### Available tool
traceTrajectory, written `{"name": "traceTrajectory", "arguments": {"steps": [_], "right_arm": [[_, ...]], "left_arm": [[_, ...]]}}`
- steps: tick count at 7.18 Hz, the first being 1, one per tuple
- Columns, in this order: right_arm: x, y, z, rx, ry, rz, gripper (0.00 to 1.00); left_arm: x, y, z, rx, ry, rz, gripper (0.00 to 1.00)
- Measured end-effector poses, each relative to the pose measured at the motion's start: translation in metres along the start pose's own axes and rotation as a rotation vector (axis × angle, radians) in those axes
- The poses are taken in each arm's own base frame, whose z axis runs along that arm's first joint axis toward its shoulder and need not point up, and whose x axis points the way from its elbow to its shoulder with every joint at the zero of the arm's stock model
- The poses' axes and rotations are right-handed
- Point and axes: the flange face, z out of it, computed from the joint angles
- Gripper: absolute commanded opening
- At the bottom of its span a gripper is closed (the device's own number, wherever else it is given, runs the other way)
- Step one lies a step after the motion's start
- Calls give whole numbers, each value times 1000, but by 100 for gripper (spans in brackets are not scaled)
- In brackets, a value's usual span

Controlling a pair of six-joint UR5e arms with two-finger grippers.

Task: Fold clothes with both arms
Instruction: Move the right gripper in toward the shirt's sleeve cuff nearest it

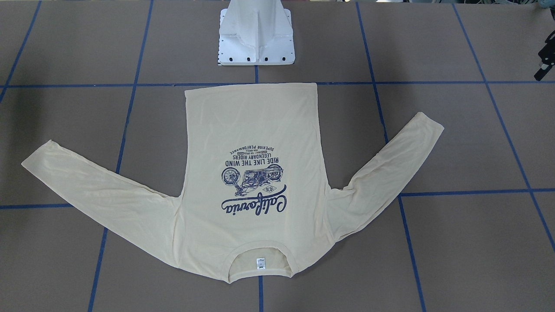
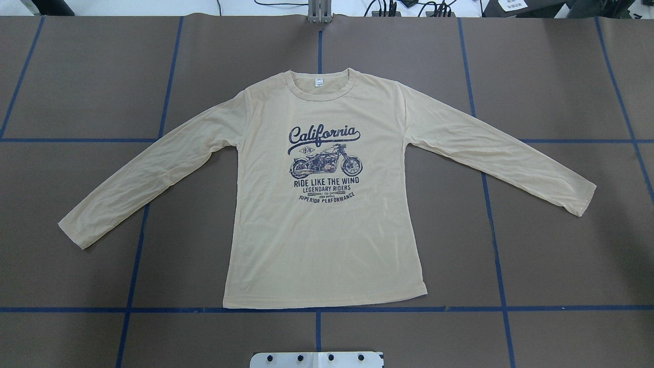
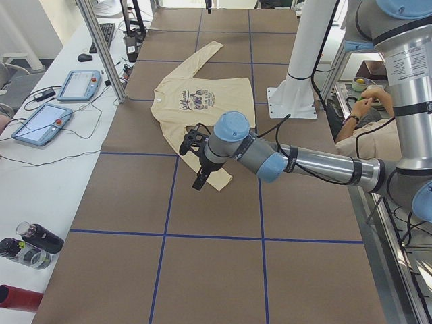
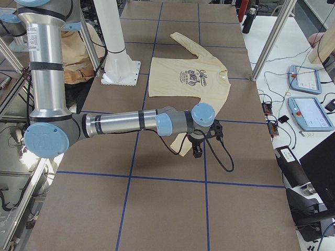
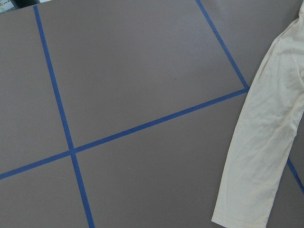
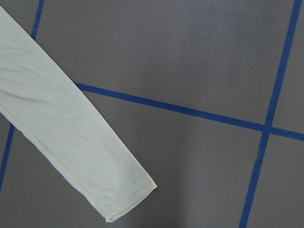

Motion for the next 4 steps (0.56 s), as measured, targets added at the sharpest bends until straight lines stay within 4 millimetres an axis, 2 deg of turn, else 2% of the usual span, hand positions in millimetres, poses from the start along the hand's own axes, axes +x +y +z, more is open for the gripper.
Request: {"name": "traceTrajectory", "arguments": {"steps": [4], "right_arm": [[10,5,12,-26,44,10,100]], "left_arm": [[-16,14,17,-41,-5,-40,100]]}}
